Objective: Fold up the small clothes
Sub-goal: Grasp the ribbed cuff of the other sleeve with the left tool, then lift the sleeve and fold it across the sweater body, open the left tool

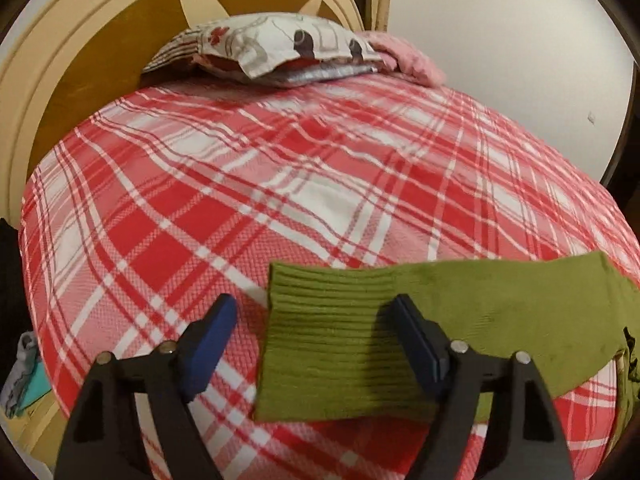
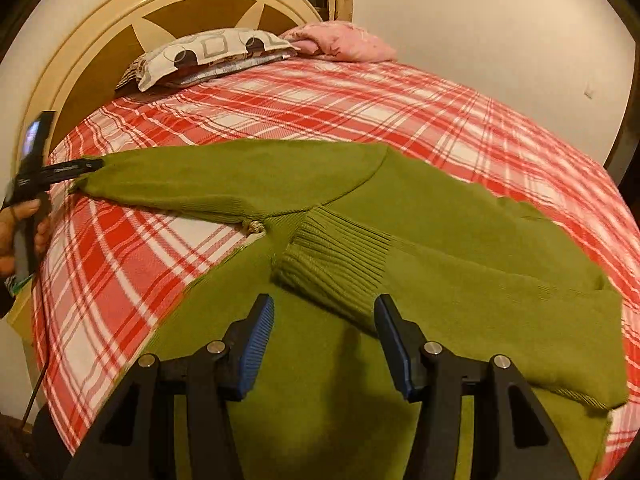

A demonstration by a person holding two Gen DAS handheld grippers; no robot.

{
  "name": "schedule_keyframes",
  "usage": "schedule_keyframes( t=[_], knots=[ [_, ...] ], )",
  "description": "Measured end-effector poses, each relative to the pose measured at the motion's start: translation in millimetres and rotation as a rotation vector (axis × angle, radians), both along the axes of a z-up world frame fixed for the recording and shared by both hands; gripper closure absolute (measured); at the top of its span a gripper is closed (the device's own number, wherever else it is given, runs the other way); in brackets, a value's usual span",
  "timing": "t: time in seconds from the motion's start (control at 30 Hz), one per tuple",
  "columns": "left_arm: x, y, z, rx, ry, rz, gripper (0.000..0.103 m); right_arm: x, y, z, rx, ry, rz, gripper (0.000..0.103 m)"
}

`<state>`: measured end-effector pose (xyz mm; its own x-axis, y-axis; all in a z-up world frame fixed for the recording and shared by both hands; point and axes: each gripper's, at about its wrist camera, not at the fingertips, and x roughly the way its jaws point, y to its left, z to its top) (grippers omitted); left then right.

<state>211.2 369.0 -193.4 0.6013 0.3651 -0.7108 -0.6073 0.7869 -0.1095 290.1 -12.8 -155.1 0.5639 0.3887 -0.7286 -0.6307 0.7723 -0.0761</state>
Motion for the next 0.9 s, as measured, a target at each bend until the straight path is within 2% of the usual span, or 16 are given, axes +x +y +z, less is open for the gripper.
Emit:
schedule_keyframes(
  t=[0.1, 0.13, 0.2, 0.27, 0.33, 0.4, 0.57, 0.73, 0.9],
  knots=[
    [0.7, 1.3, -1.0, -0.003, -0.003, -0.012, 0.022, -12.9, -4.2, 5.9, -0.001, -0.027, 0.007, 0.049],
    [0.0, 1.2, -0.8, -0.003, -0.005, -0.017, 0.026, -15.9, -4.3, 6.7, -0.004, -0.032, 0.010, 0.049],
    [-4.4, -0.6, 1.0, -0.009, -0.016, -0.026, 0.040, -20.8, -2.6, 6.6, -0.013, -0.038, 0.017, 0.049],
    [-6.2, -0.8, 3.9, -0.013, -0.022, -0.038, 0.069, -25.3, 0.3, 5.4, -0.024, -0.046, 0.024, 0.049],
    [-8.3, 2.0, 5.9, -0.059, -0.036, -0.056, 0.085, -29.8, 2.6, 4.4, -0.027, -0.056, 0.028, 0.049],
    [-10.2, 3.5, 8.9, -0.098, -0.057, -0.070, 0.087, -33.8, 3.5, 4.3, -0.021, -0.055, 0.033, 0.049],
    [-14.4, -4.2, 25.3, -0.102, -0.101, -0.096, 0.091, -36.3, -2.2, 2.2, -0.010, -0.046, 0.018, 0.049],
    [-15.7, -23.4, 61.0, -0.133, -0.194, -0.153, 0.092, -36.0, -15.0, 4.8, 0.014, -0.044, -0.020, 0.049],
    [-2.4, -65.8, 101.3, -0.141, -0.268, -0.259, 0.092, -36.6, -28.6, 8.8, 0.038, -0.043, -0.061, 0.049]
  ],
)
